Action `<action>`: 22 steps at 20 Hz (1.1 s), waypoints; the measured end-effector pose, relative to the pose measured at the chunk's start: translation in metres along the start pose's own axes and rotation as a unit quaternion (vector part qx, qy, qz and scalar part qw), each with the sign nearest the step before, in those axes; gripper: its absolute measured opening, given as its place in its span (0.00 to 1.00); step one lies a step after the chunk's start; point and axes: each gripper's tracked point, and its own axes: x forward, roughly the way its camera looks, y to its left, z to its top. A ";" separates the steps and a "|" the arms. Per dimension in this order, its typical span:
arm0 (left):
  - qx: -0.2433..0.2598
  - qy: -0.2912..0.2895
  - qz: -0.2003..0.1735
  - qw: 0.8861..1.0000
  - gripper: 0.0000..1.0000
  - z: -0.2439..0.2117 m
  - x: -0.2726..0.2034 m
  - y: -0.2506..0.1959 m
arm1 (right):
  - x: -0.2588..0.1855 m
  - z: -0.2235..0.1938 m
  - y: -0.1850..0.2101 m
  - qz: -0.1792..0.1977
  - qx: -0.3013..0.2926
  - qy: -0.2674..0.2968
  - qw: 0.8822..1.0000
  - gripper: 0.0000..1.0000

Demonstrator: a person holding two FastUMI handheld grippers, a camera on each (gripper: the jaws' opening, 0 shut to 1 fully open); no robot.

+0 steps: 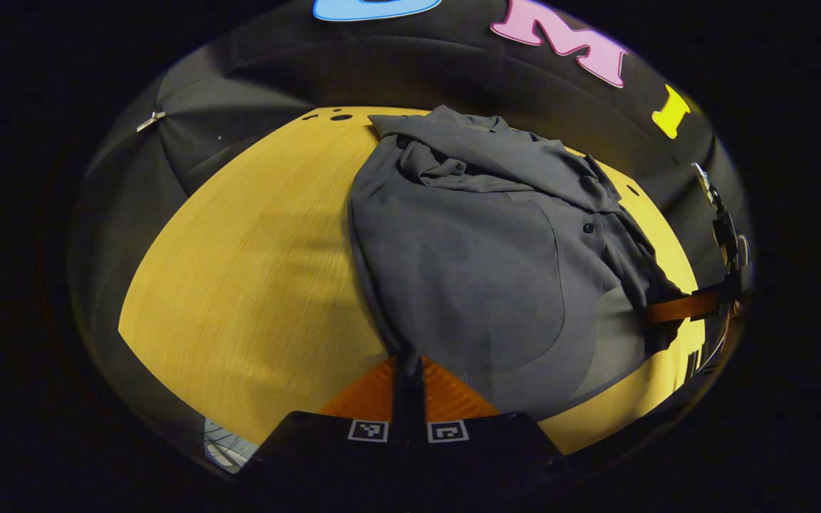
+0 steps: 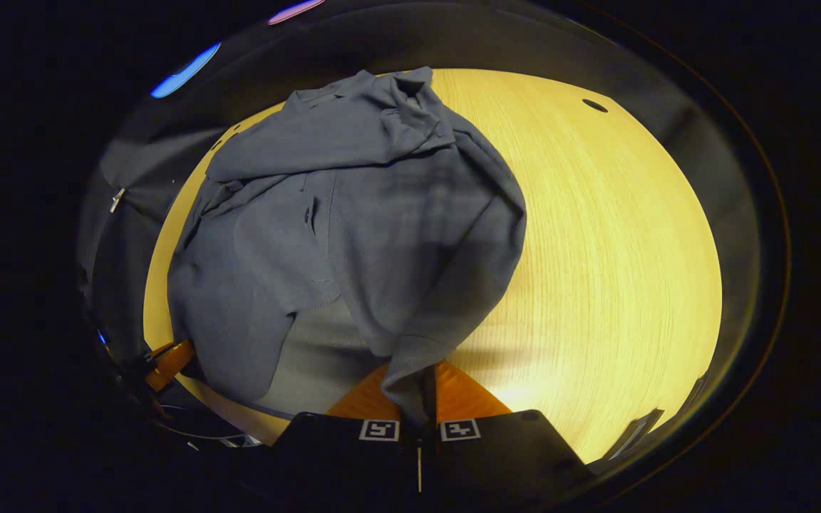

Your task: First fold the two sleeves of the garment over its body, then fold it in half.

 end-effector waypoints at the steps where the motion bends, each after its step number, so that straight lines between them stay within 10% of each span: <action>1: -0.008 -0.003 -0.005 1.000 0.06 0.003 -0.005 0.000 | -0.004 0.002 0.001 0.003 0.000 -0.005 1.000 0.07; 22: -0.015 -0.168 -0.058 0.984 0.06 0.218 -0.042 -0.023 | -0.053 0.178 0.035 0.052 0.005 -0.157 0.986 0.06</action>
